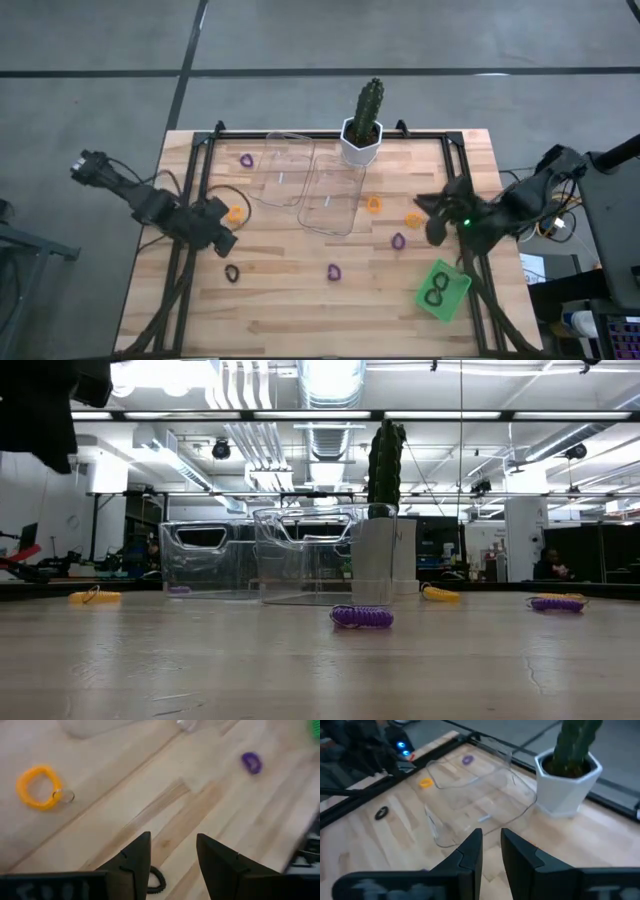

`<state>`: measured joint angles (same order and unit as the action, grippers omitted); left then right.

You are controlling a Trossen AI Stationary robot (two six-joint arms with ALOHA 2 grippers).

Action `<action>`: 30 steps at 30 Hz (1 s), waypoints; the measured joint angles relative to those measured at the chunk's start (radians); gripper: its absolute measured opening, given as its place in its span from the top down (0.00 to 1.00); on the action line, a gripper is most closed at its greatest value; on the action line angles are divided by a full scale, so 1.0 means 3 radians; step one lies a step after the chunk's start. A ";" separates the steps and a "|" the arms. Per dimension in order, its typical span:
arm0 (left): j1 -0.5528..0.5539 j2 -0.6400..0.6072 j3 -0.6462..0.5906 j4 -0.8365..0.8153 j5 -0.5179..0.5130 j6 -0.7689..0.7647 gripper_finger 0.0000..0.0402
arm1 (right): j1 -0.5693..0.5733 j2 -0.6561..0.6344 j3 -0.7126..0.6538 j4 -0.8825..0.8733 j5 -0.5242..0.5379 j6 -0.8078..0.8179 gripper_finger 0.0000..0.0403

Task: Sort spring keychains
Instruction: Put the black spring keychain into the green basket

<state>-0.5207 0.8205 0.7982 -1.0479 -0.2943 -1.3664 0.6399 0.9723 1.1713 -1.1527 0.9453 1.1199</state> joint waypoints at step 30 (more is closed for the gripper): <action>-0.0194 0.0980 0.0193 -0.0064 0.0421 -0.0639 0.62 | 0.0001 -0.1763 -0.2371 0.4336 -0.1409 -0.3040 0.84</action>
<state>-0.5789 1.1146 0.8562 -1.0670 -0.1679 -1.5582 0.6403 0.4435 0.4599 0.1482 0.5226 0.2077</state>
